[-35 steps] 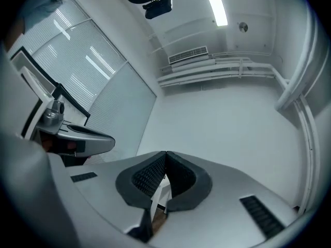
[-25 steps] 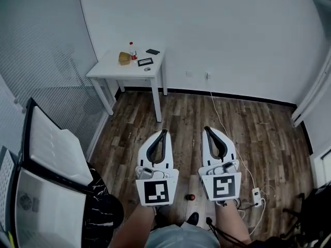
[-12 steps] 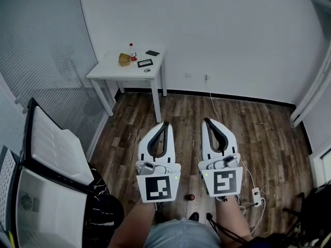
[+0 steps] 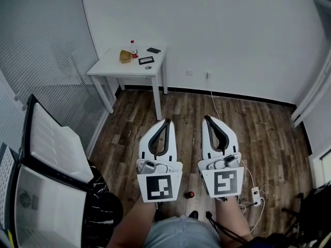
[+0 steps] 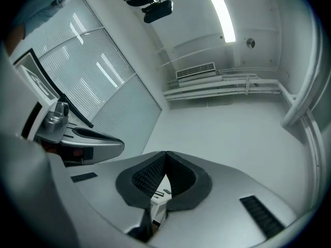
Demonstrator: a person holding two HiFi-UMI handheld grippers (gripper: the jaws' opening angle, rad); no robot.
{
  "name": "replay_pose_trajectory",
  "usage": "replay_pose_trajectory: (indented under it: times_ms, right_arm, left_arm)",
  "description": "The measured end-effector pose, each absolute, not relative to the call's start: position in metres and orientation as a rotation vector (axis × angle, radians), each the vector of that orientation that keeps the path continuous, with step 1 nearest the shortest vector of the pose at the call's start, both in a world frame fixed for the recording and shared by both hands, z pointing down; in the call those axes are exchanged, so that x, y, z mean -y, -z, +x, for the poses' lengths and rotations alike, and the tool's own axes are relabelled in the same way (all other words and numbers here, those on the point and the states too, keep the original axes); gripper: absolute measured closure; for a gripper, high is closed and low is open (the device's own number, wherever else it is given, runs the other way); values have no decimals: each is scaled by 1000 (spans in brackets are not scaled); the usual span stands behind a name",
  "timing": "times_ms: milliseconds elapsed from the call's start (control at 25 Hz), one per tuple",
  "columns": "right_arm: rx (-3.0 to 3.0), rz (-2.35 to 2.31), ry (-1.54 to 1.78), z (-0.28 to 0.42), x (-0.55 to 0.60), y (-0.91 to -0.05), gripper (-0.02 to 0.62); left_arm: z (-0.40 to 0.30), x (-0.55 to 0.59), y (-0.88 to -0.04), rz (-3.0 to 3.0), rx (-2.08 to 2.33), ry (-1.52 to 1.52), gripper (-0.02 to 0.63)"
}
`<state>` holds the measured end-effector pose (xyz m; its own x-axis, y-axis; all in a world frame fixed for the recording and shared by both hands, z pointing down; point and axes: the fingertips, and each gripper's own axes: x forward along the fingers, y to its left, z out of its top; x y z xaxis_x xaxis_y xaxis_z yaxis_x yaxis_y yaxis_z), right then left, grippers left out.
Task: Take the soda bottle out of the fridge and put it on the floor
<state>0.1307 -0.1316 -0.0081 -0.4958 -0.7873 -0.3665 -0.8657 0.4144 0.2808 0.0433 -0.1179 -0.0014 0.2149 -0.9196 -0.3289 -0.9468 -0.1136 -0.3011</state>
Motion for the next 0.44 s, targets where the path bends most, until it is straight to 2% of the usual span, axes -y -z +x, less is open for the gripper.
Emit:
replay_pose_trajectory:
  times_ms: [440]
  right_arm:
    - [-2483,-1456,-663,124,139,6,583]
  left_arm:
    - [42,125,-2,-2058,-1719,-71,588]
